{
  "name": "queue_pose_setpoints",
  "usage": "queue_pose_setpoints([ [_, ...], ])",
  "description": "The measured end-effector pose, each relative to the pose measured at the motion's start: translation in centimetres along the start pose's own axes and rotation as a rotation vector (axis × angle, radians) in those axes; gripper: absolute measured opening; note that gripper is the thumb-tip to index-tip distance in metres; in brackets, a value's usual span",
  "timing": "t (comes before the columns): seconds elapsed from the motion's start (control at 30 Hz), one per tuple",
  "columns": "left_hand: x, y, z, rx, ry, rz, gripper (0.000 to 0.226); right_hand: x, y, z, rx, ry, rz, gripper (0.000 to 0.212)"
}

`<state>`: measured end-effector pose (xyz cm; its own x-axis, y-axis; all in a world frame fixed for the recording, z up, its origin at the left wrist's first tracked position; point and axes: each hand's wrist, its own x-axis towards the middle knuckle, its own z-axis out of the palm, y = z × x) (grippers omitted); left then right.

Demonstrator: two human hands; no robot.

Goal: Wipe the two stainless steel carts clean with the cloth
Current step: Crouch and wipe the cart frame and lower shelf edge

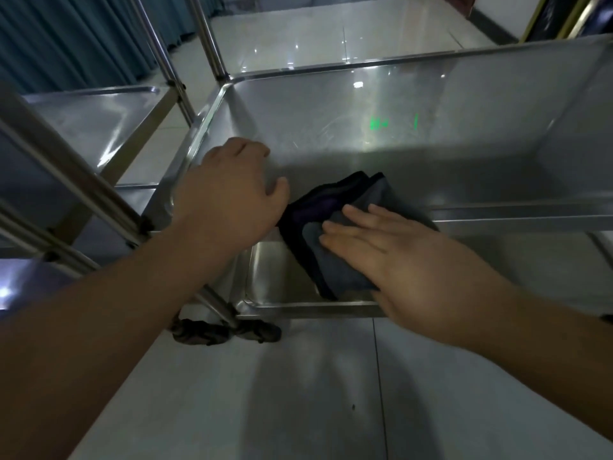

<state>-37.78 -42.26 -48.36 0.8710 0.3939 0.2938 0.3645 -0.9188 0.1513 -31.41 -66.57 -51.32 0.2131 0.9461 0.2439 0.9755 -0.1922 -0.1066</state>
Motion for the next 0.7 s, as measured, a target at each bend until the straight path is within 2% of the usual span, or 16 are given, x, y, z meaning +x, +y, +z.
queue_pose_setpoints([
  [0.1,-2.2,0.0,-0.8,-0.060,0.066,0.083,0.056,-1.1,-1.7,1.2,-0.048,0.024,-0.094,0.053],
  [0.23,-5.9,-0.7,-0.4,-0.048,0.151,0.296,0.044,-0.5,-2.0,4.0,0.039,-0.336,0.010,0.053],
  [0.33,-8.9,-1.6,1.0,-0.066,0.127,0.373,0.041,0.2,-0.8,7.1,0.198,-0.433,0.130,0.039],
  [0.43,-11.3,-3.0,2.7,-0.084,0.103,0.442,0.043,1.1,0.5,9.9,0.361,-0.438,0.251,0.031],
  [0.53,-13.5,-4.7,4.4,-0.089,0.071,0.513,0.047,2.0,1.5,12.3,0.361,-0.382,0.291,0.022],
  [0.7,-16.1,-8.7,7.9,-0.025,-0.274,0.315,0.057,4.9,2.3,14.9,0.440,-0.249,0.378,0.026],
])
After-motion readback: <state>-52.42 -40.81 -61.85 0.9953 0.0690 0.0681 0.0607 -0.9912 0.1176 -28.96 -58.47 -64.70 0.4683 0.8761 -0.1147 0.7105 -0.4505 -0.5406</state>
